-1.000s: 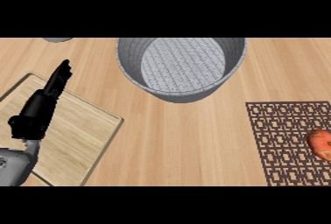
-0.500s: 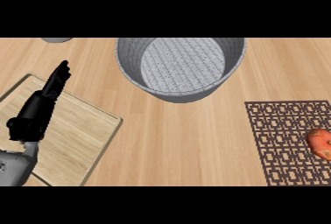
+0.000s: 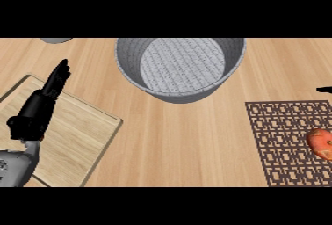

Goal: Pick the squash from the placemat and place it in the basket

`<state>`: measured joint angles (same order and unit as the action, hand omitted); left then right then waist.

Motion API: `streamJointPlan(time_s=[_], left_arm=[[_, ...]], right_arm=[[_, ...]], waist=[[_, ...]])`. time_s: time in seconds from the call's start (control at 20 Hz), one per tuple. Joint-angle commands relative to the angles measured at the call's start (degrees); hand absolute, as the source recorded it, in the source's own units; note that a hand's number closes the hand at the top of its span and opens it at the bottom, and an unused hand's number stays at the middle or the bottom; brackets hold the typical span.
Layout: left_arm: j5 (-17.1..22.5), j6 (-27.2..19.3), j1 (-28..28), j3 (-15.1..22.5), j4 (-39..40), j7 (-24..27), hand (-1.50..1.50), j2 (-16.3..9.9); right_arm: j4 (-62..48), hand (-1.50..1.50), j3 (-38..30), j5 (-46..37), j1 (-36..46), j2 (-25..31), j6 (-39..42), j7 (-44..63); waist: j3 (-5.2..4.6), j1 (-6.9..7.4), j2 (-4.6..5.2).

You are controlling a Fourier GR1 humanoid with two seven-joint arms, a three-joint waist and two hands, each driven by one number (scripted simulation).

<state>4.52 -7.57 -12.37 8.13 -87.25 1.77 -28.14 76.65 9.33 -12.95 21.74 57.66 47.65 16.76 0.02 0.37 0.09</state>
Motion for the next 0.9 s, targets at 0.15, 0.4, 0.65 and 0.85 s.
streamJointPlan(time_s=[0.15, 0.4, 0.65, 0.85], left_arm=[[-2.5, 1.9, 2.8, -2.0, 0.0, 2.2, 0.0, 1.8], [-3.9, 2.9, 1.6, -3.3, 1.0, 1.2, 0.0, 4.9], [-5.0, 4.8, -0.2, -5.1, 0.6, -1.6, 0.0, 4.5], [-6.1, 6.1, 2.8, -5.9, -1.9, 0.1, 0.0, 5.9]], right_arm=[[-4.4, -1.5, 0.2, -10.6, -3.6, -2.6, -3.0, -8.3], [-6.2, -1.5, -2.2, -15.1, -3.2, -6.2, -4.7, -9.4], [-3.0, -1.5, -4.3, -17.4, -8.8, -6.6, -7.7, -14.1], [-8.1, -1.5, -4.9, -22.0, -6.0, -9.5, -8.9, -16.0]], waist=[[0.01, -0.1, -0.05], [-0.01, -0.26, -0.05], [-0.02, -0.7, -0.14], [-0.01, -0.2, -0.09]])
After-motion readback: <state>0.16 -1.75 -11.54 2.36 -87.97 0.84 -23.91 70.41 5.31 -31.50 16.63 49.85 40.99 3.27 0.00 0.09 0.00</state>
